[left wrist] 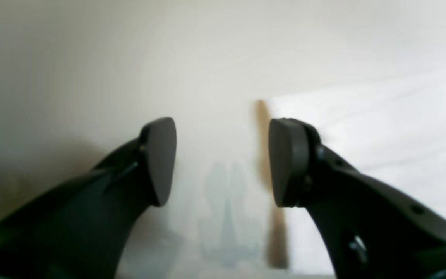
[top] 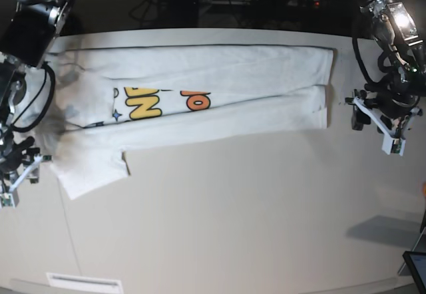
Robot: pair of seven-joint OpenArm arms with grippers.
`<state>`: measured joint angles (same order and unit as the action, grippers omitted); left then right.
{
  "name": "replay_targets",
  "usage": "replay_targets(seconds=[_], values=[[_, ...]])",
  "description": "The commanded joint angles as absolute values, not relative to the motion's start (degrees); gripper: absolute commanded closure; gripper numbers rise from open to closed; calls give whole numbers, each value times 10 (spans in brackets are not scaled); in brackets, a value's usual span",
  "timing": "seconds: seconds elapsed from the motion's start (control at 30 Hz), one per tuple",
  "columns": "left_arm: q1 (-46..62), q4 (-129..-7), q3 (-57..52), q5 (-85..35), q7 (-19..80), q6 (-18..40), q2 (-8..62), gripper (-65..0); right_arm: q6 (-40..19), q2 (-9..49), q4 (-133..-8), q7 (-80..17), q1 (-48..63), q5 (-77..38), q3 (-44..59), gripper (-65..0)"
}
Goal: Fold the T-shirt properly
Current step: 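Open both grippers to release the folded hem and lift away, then move the right gripper to the strip's sleeve end and grasp it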
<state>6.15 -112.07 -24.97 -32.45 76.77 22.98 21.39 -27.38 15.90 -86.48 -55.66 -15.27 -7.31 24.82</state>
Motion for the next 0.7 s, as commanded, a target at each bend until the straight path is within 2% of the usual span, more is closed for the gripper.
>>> replay_targets(seconds=[0.0,0.17,0.23,0.37,0.57,0.67], values=[[57,-1130,-267,-328,760,230,224,-375,-275,171,-850,-535,-182,-78,243,-299],[58,-1129,-296,-328,760,230,224,-375,-306,211,-676,-475,-266,-78,122,-302],[58,-1129,-296,-328,760,230,224,-375,-308,216,-611,-443,-298,-78,87,-338],[58,-1128,-292,-328,760,230,223,-375,-312,225,-475,-384,-354,-78,68,-432],[58,-1127,-292,-324,760,230,221,-375,-314,243,-369,-332,-398,-78,66,-440],[58,-1126,-291,-324,760,230,219,-375,-344,240,-360,-331,-400,-78,66,-440]])
